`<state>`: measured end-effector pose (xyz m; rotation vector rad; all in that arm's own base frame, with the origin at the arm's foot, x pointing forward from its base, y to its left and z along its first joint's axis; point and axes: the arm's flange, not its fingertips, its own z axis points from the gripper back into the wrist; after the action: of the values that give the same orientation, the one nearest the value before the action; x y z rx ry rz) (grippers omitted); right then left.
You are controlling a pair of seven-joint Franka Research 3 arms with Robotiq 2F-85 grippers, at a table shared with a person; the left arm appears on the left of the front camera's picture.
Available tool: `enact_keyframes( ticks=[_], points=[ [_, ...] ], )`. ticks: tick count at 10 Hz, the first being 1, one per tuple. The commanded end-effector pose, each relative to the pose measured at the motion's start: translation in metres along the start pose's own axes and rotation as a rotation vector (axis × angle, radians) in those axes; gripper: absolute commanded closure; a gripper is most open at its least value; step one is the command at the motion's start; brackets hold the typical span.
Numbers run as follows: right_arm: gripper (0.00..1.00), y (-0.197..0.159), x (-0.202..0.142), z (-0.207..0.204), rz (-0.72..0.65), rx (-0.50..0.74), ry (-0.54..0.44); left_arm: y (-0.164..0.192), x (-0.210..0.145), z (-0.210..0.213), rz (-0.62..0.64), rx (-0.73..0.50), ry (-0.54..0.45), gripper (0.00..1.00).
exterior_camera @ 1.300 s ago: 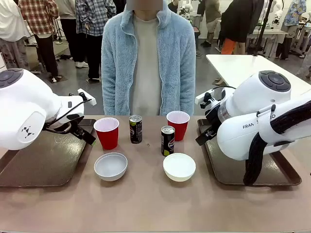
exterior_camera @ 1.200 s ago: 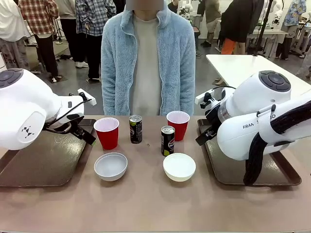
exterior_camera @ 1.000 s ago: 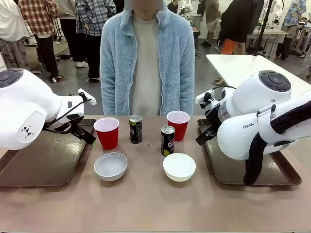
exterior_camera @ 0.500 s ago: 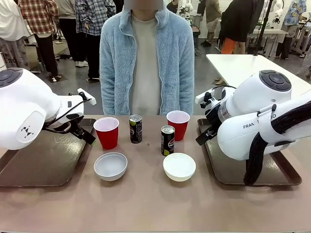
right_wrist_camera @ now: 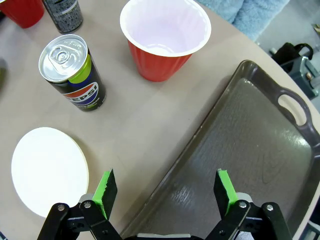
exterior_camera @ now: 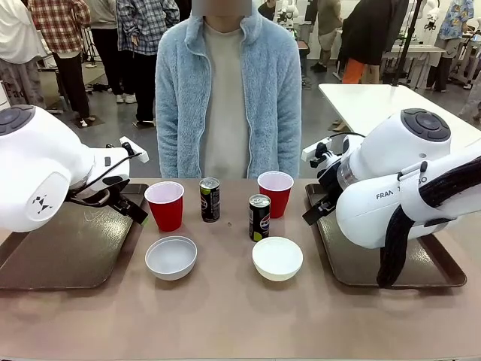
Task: Prepare tableware on both trays.
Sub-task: Pick up a Picnic Bowl from the table and place it on a Handle tray.
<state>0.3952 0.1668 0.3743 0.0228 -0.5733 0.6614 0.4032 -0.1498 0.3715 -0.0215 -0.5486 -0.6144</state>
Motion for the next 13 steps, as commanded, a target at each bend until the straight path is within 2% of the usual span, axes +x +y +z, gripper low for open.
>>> enact_keyframes(
  ticks=[1,2,3,6,7,9,10,11,12,13],
  points=[
    [0.00,0.000,0.000,0.000,0.000,0.000,0.000,0.000,0.000,0.000,0.000,0.000,0.000,0.00],
    [0.00,0.000,0.000,0.000,0.000,0.000,0.000,0.000,0.000,0.000,0.000,0.000,0.000,0.00],
    [0.00,0.001,-0.004,0.015,0.037,-0.015,0.021,0.000,-0.004,0.020,-0.009,-0.027,0.016,0.00],
    [0.00,0.009,-0.053,0.085,-0.029,0.015,0.182,-0.023,-0.046,0.098,-0.060,-0.209,0.107,0.00],
    [0.00,0.016,-0.070,0.098,-0.052,0.062,0.248,-0.030,-0.061,0.109,-0.068,-0.255,0.171,0.00],
    [0.00,0.038,-0.105,0.110,-0.086,0.108,0.370,-0.052,-0.086,0.111,-0.034,-0.256,0.303,0.00],
    [0.00,0.049,-0.118,0.105,-0.117,0.123,0.426,-0.056,-0.092,0.109,-0.006,-0.232,0.346,0.00],
    [0.00,0.056,-0.126,0.103,-0.134,0.099,0.443,-0.060,-0.093,0.108,0.022,-0.214,0.334,0.00],
    [0.00,0.013,-0.038,0.109,-0.066,0.101,0.403,-0.039,-0.028,0.118,-0.037,-0.274,0.314,0.00],
    [0.00,0.013,-0.038,0.109,-0.066,0.101,0.403,-0.039,-0.028,0.118,-0.037,-0.274,0.314,0.00]
  ],
)
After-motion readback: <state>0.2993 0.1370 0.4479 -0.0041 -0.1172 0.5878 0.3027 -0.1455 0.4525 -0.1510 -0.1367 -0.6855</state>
